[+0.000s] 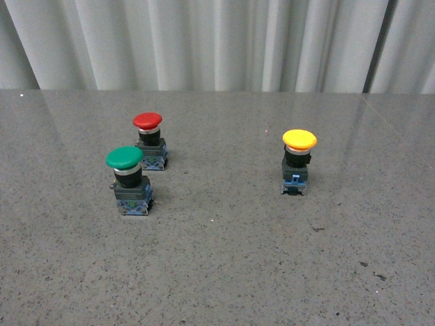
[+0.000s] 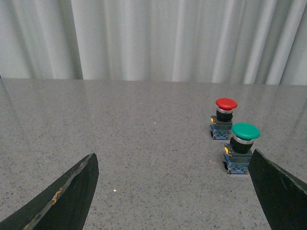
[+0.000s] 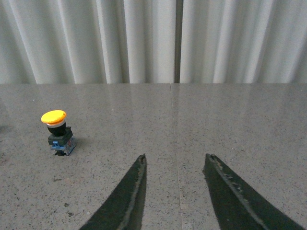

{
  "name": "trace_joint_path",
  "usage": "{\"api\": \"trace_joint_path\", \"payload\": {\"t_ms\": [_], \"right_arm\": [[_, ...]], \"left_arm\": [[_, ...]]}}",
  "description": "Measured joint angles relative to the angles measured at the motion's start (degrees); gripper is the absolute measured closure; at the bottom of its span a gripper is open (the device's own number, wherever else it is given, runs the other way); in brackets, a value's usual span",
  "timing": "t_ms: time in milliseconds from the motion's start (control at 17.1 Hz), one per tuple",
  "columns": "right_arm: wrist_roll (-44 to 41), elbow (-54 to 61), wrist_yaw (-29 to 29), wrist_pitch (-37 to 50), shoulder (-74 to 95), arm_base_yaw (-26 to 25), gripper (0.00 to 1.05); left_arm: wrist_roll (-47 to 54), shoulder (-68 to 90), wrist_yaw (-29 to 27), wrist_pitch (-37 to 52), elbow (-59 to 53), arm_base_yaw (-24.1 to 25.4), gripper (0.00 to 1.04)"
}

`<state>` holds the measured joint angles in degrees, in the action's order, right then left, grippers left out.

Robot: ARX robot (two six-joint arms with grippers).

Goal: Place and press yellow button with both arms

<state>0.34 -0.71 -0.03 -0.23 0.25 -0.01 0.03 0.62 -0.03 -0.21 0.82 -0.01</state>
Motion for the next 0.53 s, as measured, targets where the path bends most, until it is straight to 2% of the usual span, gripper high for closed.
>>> {"api": "trace_joint_path", "payload": {"t_ms": [234, 292, 350, 526], "right_arm": [[0.0, 0.0, 0.0, 0.0, 0.0, 0.0, 0.29], [0.0, 0.0, 0.0, 0.0, 0.0, 0.0, 0.12], [0.0, 0.0, 0.0, 0.0, 0.0, 0.0, 0.07], [0.0, 0.0, 0.0, 0.0, 0.0, 0.0, 0.07]], "left_arm": [[0.0, 0.0, 0.0, 0.0, 0.0, 0.0, 0.07], [0.0, 0.0, 0.0, 0.0, 0.0, 0.0, 0.07], [0.0, 0.0, 0.0, 0.0, 0.0, 0.0, 0.07], [0.0, 0.0, 0.0, 0.0, 0.0, 0.0, 0.07]]}}
